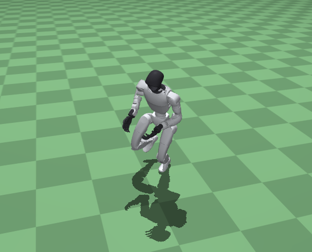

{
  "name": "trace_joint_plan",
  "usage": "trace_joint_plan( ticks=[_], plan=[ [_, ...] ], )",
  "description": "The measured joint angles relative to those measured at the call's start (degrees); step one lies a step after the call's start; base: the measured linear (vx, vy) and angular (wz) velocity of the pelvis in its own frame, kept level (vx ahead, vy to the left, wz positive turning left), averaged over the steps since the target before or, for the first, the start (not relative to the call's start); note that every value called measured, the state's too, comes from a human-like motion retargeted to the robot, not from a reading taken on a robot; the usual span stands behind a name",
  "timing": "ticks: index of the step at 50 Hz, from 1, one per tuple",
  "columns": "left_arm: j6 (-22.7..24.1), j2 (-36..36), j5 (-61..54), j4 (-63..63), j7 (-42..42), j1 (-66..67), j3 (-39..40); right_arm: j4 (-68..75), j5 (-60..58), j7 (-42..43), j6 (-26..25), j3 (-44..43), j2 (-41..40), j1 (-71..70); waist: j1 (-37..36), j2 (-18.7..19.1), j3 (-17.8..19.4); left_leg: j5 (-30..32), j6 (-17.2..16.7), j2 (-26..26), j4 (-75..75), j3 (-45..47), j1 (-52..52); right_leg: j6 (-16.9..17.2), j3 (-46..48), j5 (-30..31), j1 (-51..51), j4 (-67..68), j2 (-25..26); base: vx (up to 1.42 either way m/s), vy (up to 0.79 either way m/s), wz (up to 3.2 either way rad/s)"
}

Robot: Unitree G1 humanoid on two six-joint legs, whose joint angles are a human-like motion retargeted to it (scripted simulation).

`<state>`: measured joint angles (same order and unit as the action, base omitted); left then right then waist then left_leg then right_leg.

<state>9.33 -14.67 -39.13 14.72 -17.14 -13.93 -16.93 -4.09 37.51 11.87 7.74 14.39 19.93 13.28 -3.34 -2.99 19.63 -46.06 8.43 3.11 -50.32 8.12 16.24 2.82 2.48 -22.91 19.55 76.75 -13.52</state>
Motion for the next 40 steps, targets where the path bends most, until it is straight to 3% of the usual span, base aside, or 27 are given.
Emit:
trace_joint_plan(
  ticks=[2,3,5,9,11,13,15,17,20,22,25,28,30,32,33,35,37,40],
  plan=[
    [0.8,0.1,-1.8,4.9,1.4,-8.1,1.8,-3.0,1.8,-3.4,0.9,-3.9,1.6,6.6,4.2,3.5,1.4,2.9,-1.8,1.4,5.8,-7.8,-4.7,-1.1,3.7,-3.5,2.9,-1.1,1.1,0.82,0.34,3.35],
    [3.0,1.5,-9.3,8.3,0.0,-11.7,2.7,-4.6,5.0,-4.7,1.2,-5.0,2.1,9.4,6.3,5.1,2.1,5.7,-2.7,1.6,9.8,-11.5,-7.8,-0.8,5.2,-4.2,4.2,-3.6,2.4,0.95,0.29,2.91],
    [2.4,-2.3,5.3,9.6,2.7,-17.7,7.7,-6.7,7.2,-9.9,1.4,-6.8,4.8,14.3,10.7,8.3,2.6,14.1,-5.5,0.1,18.3,-17.1,-14.2,0.2,8.5,-3.5,6.3,-12.6,6.0,1.06,0.23,2.48],
    [9.7,-0.8,9.5,13.4,-6.2,-22.1,10.1,-6.4,-4.6,-10.9,1.5,-7.6,11.1,15.6,19.5,12.5,0.9,34.6,-12.7,-3.1,28.0,-18.9,-20.0,1.3,18.1,1.5,8.7,-43.4,8.6,1.17,0.12,2.0],
    [12.1,-1.5,13.6,14.0,-10.9,-23.6,11.4,-5.7,-11.7,-9.9,1.6,-7.9,13.3,12.7,23.4,12.6,2.4,42.1,-13.7,-2.8,30.5,-18.1,-23.6,3.3,19.2,5.3,7.3,-58.4,8.5,1.23,-0.01,1.99],
    [12.3,-2.2,17.9,14.3,-11.8,-22.5,13.1,-4.6,-16.9,-8.5,1.8,-6.6,14.7,7.6,25.5,12.2,6.1,44.5,-13.0,-3.3,27.4,-14.6,-26.6,2.1,17.0,7.2,4.4,-62.1,8.6,1.27,-0.11,1.26],
    [10.3,-3.8,21.4,11.4,-10.8,-17.6,13.1,-1.7,-16.2,-6.2,2.1,-3.5,14.7,0.9,23.8,11.7,8.6,38.7,-10.0,-4.7,15.3,-9.1,-24.9,-1.5,16.0,0.5,3.0,-52.1,7.5,1.32,-0.19,0.38],
    [8.1,-4.0,15.6,6.5,-8.5,-8.4,9.9,2.2,-11.3,-3.0,1.4,0.0,14.4,-6.7,20.3,11.6,8.3,30.2,-5.3,-6.3,-1.9,-5.4,-18.1,-3.0,16.1,-7.5,1.2,-43.6,5.7,1.33,-0.2,0.37],
    [8.5,-4.5,2.0,2.9,-6.7,12.3,5.5,1.9,-9.9,1.1,0.8,2.9,15.7,-18.4,12.6,10.4,2.5,20.8,1.6,-6.1,-22.2,-1.5,-1.1,-2.1,16.2,-11.1,-2.8,-45.2,3.7,1.35,-0.14,0.02],
    [8.0,-10.0,0.0,6.8,-2.8,29.8,7.8,-4.7,-8.3,-0.9,1.6,1.0,14.5,-22.5,3.7,5.1,-3.2,19.3,2.7,-5.4,-25.3,5.1,9.9,-0.4,12.0,-7.1,-2.8,-46.3,1.5,1.47,-0.04,-1.13],
    [8.0,-17.4,-0.4,11.7,4.0,48.1,15.7,-15.0,-1.3,-5.1,2.7,-0.2,11.6,-27.6,-8.2,-3.5,-4.3,18.9,3.5,-3.3,-14.3,14.3,18.5,2.9,6.3,9.2,-11.1,-60.5,-2.0,1.51,0.15,-1.32],
    [5.9,-19.5,-1.5,12.5,9.7,55.6,22.0,-22.4,0.4,-9.5,2.1,0.8,9.4,-28.1,-14.6,-8.7,-5.4,19.8,0.1,-3.3,6.5,21.5,21.2,8.0,3.0,26.9,-19.2,-70.6,-5.1,1.61,0.33,-0.41],
    [3.2,-19.0,-3.7,11.2,14.2,53.1,22.5,-25.1,2.9,-13.6,1.2,2.0,7.2,-26.5,-16.1,-8.6,-5.5,19.1,-3.5,-3.5,22.2,22.7,19.5,9.6,2.3,32.3,-27.8,-76.1,-4.0,1.7,0.37,0.41],
    [0.6,-18.0,-4.3,8.7,17.5,45.7,20.4,-25.4,7.4,-18.1,-0.3,3.5,4.6,-22.5,-16.8,-5.4,-3.9,21.5,-7.0,-4.8,31.7,21.3,15.0,6.8,-0.2,30.0,-37.7,-77.0,-0.4,1.74,0.35,0.74],
    [-0.6,-17.3,-3.7,6.9,18.7,40.8,18.6,-24.8,9.5,-20.1,-1.2,4.0,3.6,-20.0,-16.8,-3.6,-2.2,22.6,-7.5,-5.3,31.4,20.0,12.5,4.9,-2.3,28.2,-42.1,-75.0,1.2,1.76,0.34,0.97],
    [-2.8,-16.1,1.9,3.4,19.7,31.6,15.1,-22.2,11.0,-20.8,-2.0,4.1,1.5,-13.2,-17.3,-2.3,-0.8,15.8,-5.6,-7.6,18.3,18.1,9.9,6.3,-4.1,24.8,-43.6,-60.3,2.9,1.77,0.33,1.06],
    [-5.4,-14.0,12.0,-1.1,18.4,19.0,11.4,-16.8,3.4,-14.9,-0.3,4.0,-0.1,-7.6,-15.3,-1.3,1.1,7.2,-3.4,-6.9,11.5,14.3,4.2,4.8,-1.3,19.7,-38.5,-37.2,2.7,1.64,0.29,1.25],
    [-6.0,-9.7,23.0,-3.6,12.1,-1.0,9.0,-12.4,-10.6,-6.8,1.0,0.9,0.1,0.4,-9.9,-5.1,-1.9,2.2,0.2,-3.7,10.2,12.1,1.3,-0.6,-1.0,5.4,-17.0,-3.0,-1.1,1.52,0.15,1.09]
  ],
)
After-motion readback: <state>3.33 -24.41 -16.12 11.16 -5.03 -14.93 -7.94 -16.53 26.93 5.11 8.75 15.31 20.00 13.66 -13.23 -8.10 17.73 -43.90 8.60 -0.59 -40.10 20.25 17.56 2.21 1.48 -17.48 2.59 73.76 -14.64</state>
